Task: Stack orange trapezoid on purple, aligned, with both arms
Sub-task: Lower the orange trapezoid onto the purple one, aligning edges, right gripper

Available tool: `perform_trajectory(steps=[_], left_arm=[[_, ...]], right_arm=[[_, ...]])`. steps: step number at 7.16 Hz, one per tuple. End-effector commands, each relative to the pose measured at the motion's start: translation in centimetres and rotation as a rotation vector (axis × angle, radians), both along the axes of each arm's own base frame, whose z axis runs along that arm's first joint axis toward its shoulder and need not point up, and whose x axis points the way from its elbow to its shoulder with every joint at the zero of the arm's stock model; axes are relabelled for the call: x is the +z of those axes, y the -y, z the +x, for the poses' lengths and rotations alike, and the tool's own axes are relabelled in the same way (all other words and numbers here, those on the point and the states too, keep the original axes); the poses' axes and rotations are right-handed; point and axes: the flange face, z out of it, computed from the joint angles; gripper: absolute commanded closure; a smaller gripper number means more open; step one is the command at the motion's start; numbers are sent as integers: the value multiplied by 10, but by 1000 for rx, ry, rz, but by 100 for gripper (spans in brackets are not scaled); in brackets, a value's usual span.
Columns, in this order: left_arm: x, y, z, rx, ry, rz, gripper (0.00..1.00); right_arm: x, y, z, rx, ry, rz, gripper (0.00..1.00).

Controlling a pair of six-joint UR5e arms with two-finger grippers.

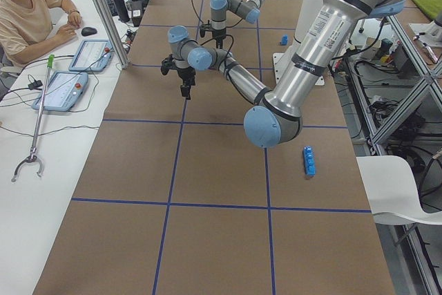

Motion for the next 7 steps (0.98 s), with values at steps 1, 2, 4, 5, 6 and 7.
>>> perform_trajectory(steps=[1, 2, 4, 5, 6, 7], left_arm=[[0, 0, 0, -1, 0, -1, 1], [0, -1, 1, -1, 0, -2, 1], [0, -1, 1, -1, 0, -2, 1], [0, -1, 1, -1, 0, -2, 1], [0, -1, 1, -1, 0, -2, 1], [0, -1, 1, -1, 0, -2, 1]], right_arm=[[1, -1, -2, -16, -5, 31, 100], [1, -6, -6, -20, -9, 43, 100], [5, -8, -11, -22, -22, 50, 100], [8, -8, -14, -28, -30, 61, 100], [9, -10, -16, -31, -32, 62, 100], [10, -12, -19, -36, -34, 61, 100]])
